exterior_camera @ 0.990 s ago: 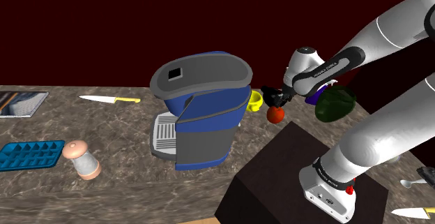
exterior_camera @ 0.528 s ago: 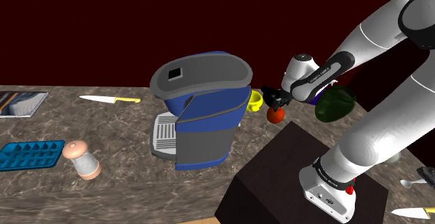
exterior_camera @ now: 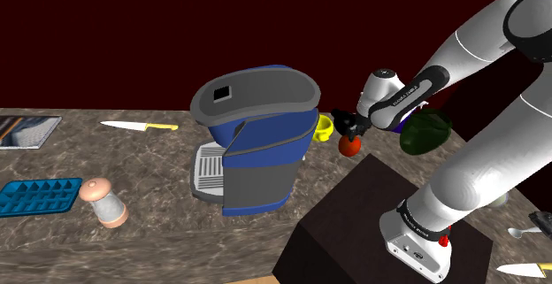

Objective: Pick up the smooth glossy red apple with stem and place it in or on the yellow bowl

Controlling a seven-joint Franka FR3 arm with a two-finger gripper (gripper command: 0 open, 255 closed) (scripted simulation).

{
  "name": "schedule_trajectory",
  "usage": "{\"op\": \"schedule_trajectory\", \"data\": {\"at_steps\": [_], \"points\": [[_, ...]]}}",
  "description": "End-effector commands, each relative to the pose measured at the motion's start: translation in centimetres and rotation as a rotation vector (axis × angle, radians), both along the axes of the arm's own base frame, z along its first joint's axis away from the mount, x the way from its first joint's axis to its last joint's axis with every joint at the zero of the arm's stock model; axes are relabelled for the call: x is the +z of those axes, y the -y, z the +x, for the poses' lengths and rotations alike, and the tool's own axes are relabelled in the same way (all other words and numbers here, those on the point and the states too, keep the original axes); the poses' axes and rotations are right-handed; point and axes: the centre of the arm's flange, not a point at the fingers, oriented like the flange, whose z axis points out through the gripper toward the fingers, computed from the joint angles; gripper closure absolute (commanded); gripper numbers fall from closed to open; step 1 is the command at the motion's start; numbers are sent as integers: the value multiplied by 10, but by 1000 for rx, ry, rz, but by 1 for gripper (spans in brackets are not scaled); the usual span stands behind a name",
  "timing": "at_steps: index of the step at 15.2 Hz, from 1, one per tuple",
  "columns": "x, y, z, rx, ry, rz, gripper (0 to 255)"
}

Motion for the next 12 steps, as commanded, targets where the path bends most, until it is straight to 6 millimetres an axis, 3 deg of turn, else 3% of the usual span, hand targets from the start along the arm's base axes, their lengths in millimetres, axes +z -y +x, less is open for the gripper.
{"op": "schedule_trajectory", "data": {"at_steps": [1, 9, 12], "points": [[0, 0, 0, 0, 0, 0, 255], [0, 0, 0, 0, 0, 0, 255], [16, 0, 0, 0, 0, 0, 255]]}}
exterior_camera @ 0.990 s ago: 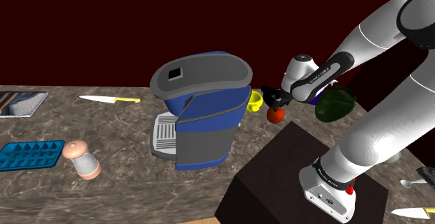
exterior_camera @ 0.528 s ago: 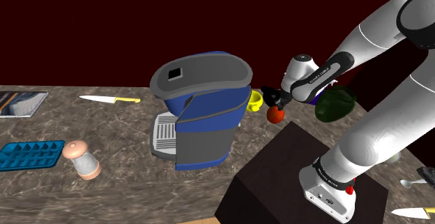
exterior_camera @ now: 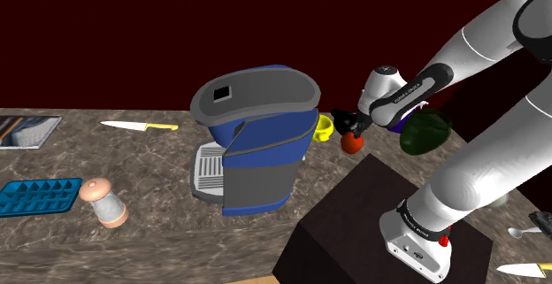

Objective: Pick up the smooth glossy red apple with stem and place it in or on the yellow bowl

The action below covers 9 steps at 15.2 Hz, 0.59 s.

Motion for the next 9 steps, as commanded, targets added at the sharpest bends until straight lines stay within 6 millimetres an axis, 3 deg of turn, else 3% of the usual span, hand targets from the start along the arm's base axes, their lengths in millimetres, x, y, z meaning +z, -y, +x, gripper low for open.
{"op": "schedule_trajectory", "data": {"at_steps": [1, 9], "points": [[10, -1, -1, 0, 0, 0, 255], [52, -1, -1, 0, 0, 0, 255]]}}
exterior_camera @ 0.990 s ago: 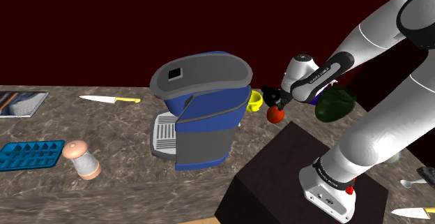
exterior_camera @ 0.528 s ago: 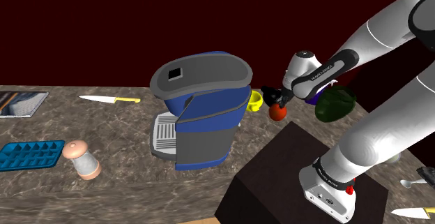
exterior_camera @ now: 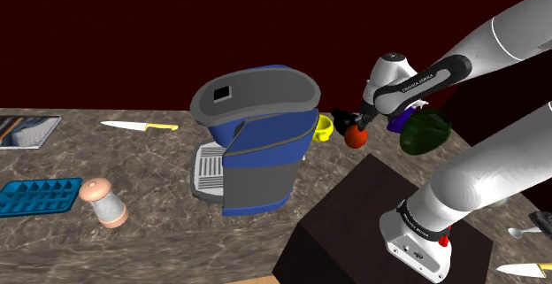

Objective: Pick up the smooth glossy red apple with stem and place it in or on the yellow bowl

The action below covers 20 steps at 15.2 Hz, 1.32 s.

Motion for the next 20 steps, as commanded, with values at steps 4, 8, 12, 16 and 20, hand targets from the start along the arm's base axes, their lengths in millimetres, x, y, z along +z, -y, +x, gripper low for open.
{"op": "schedule_trajectory", "data": {"at_steps": [4, 8, 12, 16, 20], "points": [[27, 0, 0, 0, 0, 0, 255], [48, 0, 0, 0, 0, 0, 255], [69, 0, 0, 0, 0, 0, 255], [90, 0, 0, 0, 0, 0, 255], [111, 0, 0, 0, 0, 0, 255]]}}
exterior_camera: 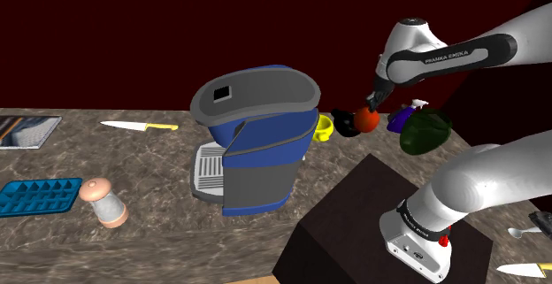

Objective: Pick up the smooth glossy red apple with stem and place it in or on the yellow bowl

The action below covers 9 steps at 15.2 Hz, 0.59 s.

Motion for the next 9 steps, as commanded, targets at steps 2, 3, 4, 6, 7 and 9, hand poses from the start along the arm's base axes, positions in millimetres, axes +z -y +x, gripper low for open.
{"op": "schedule_trajectory", "data": {"at_steps": [2, 3, 4, 6, 7, 9], "points": [[14, -4, 11, 0, 0, 0, 255], [19, -8, 22, 0, 0, 0, 255], [24, -11, 34, 0, 0, 0, 255], [34, -19, 57, 0, 0, 0, 255], [40, -23, 68, 0, 0, 0, 255], [50, -30, 91, 0, 0, 0, 255]]}}
